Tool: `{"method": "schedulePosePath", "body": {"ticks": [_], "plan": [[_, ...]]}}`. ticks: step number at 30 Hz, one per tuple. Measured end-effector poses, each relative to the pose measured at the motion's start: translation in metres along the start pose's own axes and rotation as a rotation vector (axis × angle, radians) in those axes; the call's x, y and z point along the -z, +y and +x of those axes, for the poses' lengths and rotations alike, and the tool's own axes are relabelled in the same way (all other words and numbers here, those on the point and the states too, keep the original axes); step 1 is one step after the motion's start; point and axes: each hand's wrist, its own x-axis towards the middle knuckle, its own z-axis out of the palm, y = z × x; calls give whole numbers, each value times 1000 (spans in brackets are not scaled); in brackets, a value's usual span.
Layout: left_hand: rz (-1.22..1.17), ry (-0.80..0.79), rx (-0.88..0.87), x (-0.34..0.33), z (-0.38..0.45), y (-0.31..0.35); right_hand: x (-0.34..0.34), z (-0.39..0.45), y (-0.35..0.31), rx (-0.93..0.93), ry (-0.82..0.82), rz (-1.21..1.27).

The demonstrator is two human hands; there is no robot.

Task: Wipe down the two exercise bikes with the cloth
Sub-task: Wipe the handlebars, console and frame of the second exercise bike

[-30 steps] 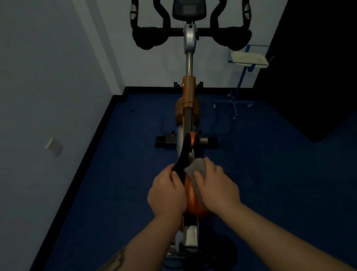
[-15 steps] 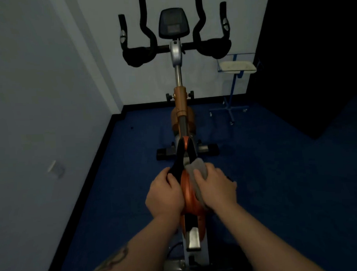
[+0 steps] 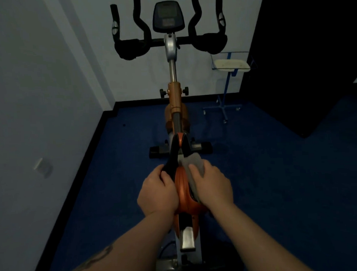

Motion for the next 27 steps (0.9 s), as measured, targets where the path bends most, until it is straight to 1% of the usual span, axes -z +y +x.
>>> {"method": "schedulePosePath", "body": {"ticks": [2, 3, 4, 7, 8, 10, 13, 15, 17, 19, 20, 21, 22, 25, 27], "plan": [[-10, 6, -4, -1, 0, -1, -4, -24, 10, 64, 101, -1], [-10, 5, -3, -1, 1, 0, -4, -22, 11, 82, 112, -5], [-5, 5, -2, 0, 1, 0, -3, -13, 9, 70, 81, -10], [5, -1, 2, 0, 0, 1, 6, 20, -9, -30, -111, -11], [2, 0, 3, 0, 0, 0, 8, 25, -11, -50, -126, 9], [-4, 3, 7, 0, -1, 0, 5, 19, -9, -39, -76, 13], [-8, 10, 7, 0, -1, 0, -4, -28, 9, 100, 87, -17], [-16, 17, 8, 0, -1, 0, -2, -37, 14, 141, 105, -2], [-9, 13, 11, 1, -1, 1, 3, -15, 7, 73, 21, 23], [-11, 2, 20, 1, -2, 1, 9, 11, -3, -14, -118, 64], [-19, 2, 25, 1, -3, 1, 10, 18, -5, -37, -141, 99], [-26, 1, 26, 1, -3, 1, 9, 18, -4, -40, -131, 118], [-29, 2, 27, 1, -3, 0, 7, 10, -1, -15, -83, 113], [-21, 8, 17, 0, -2, 0, 1, -41, 17, 155, 60, 112], [-16, 9, 14, 0, -2, 1, 1, -47, 21, 188, 74, 107]]}}
